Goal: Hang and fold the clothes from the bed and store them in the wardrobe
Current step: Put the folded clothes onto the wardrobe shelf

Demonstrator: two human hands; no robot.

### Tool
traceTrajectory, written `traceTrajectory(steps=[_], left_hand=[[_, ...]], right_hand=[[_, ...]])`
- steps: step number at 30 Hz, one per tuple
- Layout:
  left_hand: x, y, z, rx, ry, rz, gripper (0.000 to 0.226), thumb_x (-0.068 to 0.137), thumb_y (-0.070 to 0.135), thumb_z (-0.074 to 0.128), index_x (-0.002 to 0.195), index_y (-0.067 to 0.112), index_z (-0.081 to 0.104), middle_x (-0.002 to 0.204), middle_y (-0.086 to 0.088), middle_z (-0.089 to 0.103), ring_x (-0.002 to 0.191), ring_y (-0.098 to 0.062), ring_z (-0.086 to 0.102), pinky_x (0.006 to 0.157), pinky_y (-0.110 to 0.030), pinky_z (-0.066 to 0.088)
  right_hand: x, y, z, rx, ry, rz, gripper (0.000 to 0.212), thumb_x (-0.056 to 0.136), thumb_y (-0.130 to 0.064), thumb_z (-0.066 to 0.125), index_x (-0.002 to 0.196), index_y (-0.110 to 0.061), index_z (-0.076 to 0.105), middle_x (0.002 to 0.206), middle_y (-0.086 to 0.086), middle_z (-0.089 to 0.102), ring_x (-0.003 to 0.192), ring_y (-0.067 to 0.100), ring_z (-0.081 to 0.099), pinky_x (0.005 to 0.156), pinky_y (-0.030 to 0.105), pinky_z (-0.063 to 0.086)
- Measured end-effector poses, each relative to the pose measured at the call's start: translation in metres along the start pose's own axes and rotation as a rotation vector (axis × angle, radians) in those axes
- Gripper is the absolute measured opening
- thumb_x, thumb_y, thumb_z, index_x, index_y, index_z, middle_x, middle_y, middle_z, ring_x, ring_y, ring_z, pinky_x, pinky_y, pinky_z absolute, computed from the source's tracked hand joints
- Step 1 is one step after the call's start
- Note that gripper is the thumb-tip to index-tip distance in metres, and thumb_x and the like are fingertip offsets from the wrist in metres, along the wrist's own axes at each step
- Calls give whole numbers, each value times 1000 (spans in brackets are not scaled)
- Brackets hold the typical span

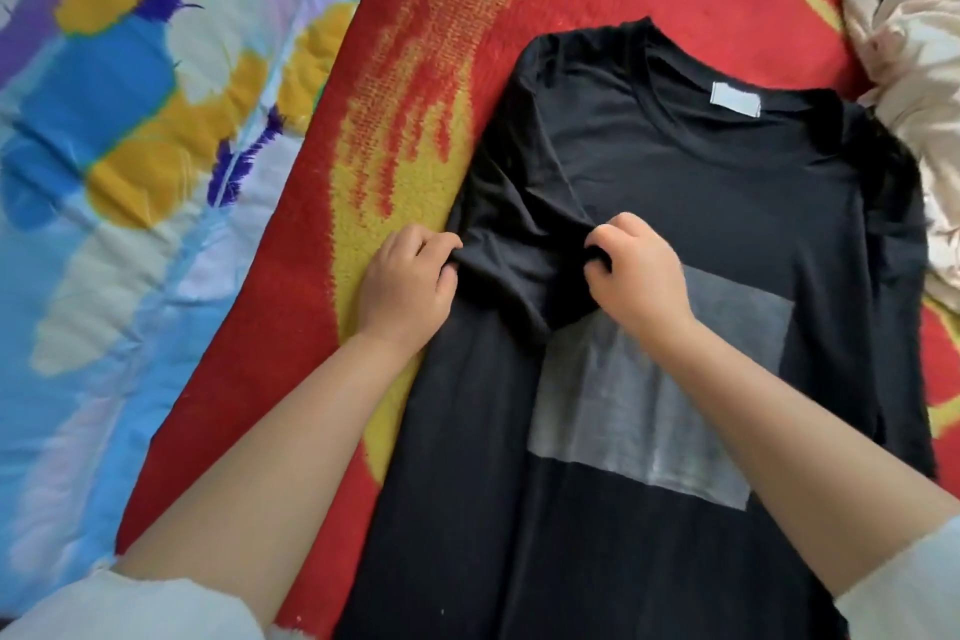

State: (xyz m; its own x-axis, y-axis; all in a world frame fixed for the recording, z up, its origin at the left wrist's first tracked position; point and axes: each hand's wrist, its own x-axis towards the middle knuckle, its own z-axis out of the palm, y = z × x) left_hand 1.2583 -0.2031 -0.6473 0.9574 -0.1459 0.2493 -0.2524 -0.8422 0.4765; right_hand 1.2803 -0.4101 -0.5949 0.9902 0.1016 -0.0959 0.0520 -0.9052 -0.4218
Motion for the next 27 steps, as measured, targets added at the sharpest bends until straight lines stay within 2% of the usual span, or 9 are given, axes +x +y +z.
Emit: traceTrajectory(steps=[4, 6, 9, 12, 14, 17, 22, 25, 27], left_hand=[[-13, -14, 13, 292, 100, 103, 28, 76, 15, 42, 102, 23, 48, 84, -1, 42, 72, -21, 34, 72, -36, 27], [-17, -17, 16, 313, 124, 104, 33, 75, 15, 39, 106, 24, 45, 88, 1, 34, 74, -22, 32, 75, -38, 27], [-16, -18, 16, 282, 142, 82, 32, 75, 18, 38, 106, 19, 43, 96, -2, 37, 78, -23, 34, 79, -38, 27], [-16, -18, 17, 271, 125, 17, 24, 75, 24, 38, 95, 12, 41, 99, -4, 36, 81, -24, 34, 80, -37, 27], [-16, -17, 20, 273, 97, -3, 22, 74, 26, 36, 91, 12, 40, 98, -4, 35, 82, -25, 34, 80, -38, 26], [-16, -17, 23, 258, 78, -15, 22, 74, 26, 36, 91, 13, 40, 98, -4, 35, 83, -25, 34, 81, -39, 26], [-16, -18, 23, 254, 96, 1, 29, 71, 22, 35, 99, 18, 40, 99, -5, 35, 83, -25, 35, 81, -37, 26], [-17, -18, 23, 249, 122, 45, 35, 71, 17, 36, 105, 25, 42, 101, -6, 36, 83, -25, 36, 81, -38, 27], [-16, -19, 23, 260, 137, 56, 33, 71, 15, 37, 101, 27, 42, 101, -6, 36, 82, -25, 36, 81, -39, 27]], right_hand=[[13, 31, -32, 653, 14, 788, 20, 84, 5, 45, 73, -7, 57, 58, -1, 55, 51, 8, 53, 49, 15, 44], [19, 37, -36, 672, -69, 950, 19, 87, 3, 43, 82, -10, 56, 66, 1, 54, 42, 2, 55, 49, 14, 48], [38, 19, -44, 287, 9, 669, 28, 84, -1, 48, 111, -4, 56, 96, 4, 58, 81, 11, 58, 77, 23, 43], [71, -30, -45, 13, 50, 0, 28, 85, -12, 58, 111, -2, 59, 107, 10, 56, 101, 23, 54, 80, 23, 37], [94, -50, -31, -224, -99, -192, 35, 87, -25, 59, 115, -3, 57, 111, 13, 55, 105, 30, 51, 78, 29, 38], [116, -58, -13, -456, -288, -44, 37, 90, -26, 56, 118, -4, 48, 118, 13, 50, 108, 31, 49, 71, 31, 33], [129, -34, -17, -243, -230, 254, 17, 82, -10, 57, 98, -4, 55, 96, 10, 57, 93, 23, 51, 65, 18, 29], [131, -28, -15, -29, -317, 449, 34, 81, -29, 66, 62, -13, 43, 65, 8, 50, 74, 25, 55, 70, 35, 46], [130, -21, -8, 11, -351, 492, 35, 81, -24, 66, 59, -14, 41, 64, 12, 48, 68, 25, 54, 72, 42, 51]])
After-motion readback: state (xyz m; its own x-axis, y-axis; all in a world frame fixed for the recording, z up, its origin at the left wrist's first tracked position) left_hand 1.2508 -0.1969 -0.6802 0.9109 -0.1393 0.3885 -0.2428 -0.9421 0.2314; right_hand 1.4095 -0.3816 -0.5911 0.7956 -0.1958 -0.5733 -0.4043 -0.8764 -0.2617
